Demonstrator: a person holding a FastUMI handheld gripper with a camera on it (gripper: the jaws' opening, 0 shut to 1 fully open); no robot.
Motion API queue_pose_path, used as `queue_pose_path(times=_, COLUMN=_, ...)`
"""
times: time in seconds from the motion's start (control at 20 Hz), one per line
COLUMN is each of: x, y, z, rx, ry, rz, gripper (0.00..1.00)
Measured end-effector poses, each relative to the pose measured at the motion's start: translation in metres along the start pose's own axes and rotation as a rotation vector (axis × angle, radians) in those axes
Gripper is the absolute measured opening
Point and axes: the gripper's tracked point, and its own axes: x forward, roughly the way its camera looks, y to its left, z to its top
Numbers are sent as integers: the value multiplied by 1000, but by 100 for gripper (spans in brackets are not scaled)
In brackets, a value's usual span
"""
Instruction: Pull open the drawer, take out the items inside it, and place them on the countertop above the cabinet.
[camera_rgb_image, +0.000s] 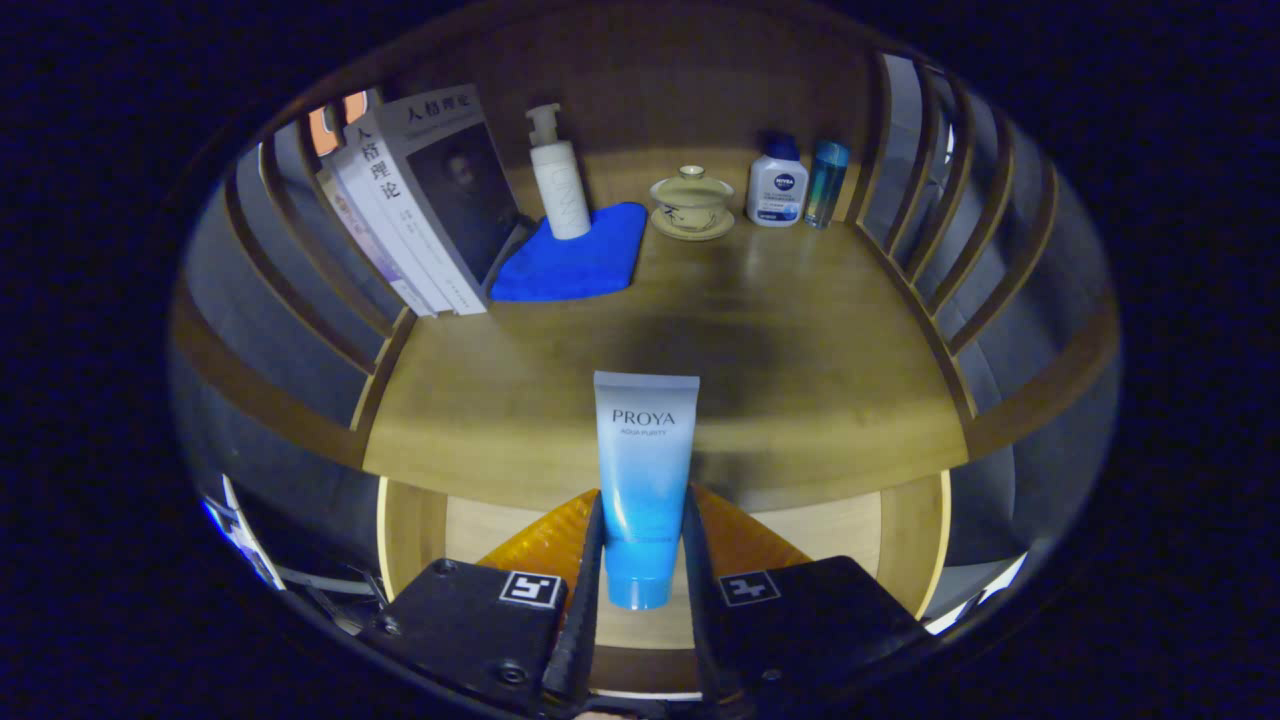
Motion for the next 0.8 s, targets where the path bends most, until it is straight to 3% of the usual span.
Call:
queue_pose_path(times=0.4, x=35, y=-9, z=35, rx=6, ry=19, rz=-40, gripper=43)
queue_pose_path(times=0.8, x=55, y=-9, z=33, rx=14, ry=87, rz=-49, gripper=43)
